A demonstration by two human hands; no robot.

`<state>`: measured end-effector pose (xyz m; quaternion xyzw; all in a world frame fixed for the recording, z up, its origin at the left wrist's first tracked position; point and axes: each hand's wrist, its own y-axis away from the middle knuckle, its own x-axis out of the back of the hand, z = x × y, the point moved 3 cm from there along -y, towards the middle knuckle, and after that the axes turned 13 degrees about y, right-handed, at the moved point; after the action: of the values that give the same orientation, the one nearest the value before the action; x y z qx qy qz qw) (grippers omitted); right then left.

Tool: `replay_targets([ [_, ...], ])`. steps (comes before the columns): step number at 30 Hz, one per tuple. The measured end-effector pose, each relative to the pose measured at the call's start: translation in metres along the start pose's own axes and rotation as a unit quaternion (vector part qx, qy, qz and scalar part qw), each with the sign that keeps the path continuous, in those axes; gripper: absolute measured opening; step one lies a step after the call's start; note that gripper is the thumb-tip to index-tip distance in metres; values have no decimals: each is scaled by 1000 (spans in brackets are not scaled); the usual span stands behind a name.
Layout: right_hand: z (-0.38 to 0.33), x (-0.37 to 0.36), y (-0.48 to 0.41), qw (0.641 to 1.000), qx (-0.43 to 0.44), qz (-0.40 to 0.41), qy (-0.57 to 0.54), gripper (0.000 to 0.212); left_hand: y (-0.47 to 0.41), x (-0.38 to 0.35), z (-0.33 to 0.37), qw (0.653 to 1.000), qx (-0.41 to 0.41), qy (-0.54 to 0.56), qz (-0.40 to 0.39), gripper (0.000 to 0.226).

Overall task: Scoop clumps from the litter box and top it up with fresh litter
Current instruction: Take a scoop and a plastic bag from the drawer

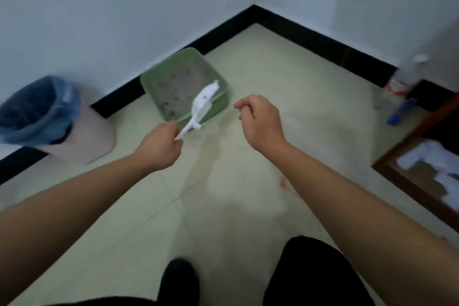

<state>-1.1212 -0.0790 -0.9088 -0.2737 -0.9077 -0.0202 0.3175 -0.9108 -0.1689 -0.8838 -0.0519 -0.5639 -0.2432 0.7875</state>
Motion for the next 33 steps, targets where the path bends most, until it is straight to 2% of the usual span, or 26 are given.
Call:
replay_targets([
  [2, -43, -38, -9, 999, 20, -42, -11, 27, 10, 23, -47, 993, 88, 81, 18, 12],
  [4, -84, -74, -17, 996, 44, -64, -32, 28, 12, 35, -94, 971, 159, 175, 40, 12],
  [7, -138, -120, -31, 992, 76, -68, -81, 27, 7, 36, -156, 917, 215, 327, 76, 14],
  [10, -157, -158, -40, 991, 57, -48, -113, 28, -2, 21, -204, 856, 251, 445, 78, 17],
  [12, -137, -191, -36, 996, 20, -36, -85, 29, -8, -7, -234, 832, 273, 478, 67, 12],
  [14, -80, -234, -16, 996, -25, -81, 26, 33, -14, -47, -261, 820, 294, 488, 51, 12],
  [17, 41, -307, 41, 945, -86, -243, 203, 47, -22, -121, -294, 797, 333, 504, 13, 12],
  [19, 98, -340, 77, 922, -56, -246, 295, 51, -27, -165, -307, 787, 344, 513, 3, 16],
  [20, 113, -350, 88, 918, -31, -217, 331, 51, -30, -182, -312, 800, 338, 495, 7, 20],
  [22, 122, -361, 98, 914, -5, -161, 373, 50, -34, -200, -317, 866, 297, 400, 25, 26],
  [24, 115, -361, 97, 906, 10, -142, 398, 50, -34, -202, -315, 909, 247, 334, 34, 30],
  [30, 115, -363, 98, 904, 18, -97, 416, 48, -40, -200, -309, 937, 200, 287, -3, 37],
  [33, 111, -357, 91, 914, 12, -118, 387, 47, -42, -199, -302, 961, 149, 229, -38, 36],
])
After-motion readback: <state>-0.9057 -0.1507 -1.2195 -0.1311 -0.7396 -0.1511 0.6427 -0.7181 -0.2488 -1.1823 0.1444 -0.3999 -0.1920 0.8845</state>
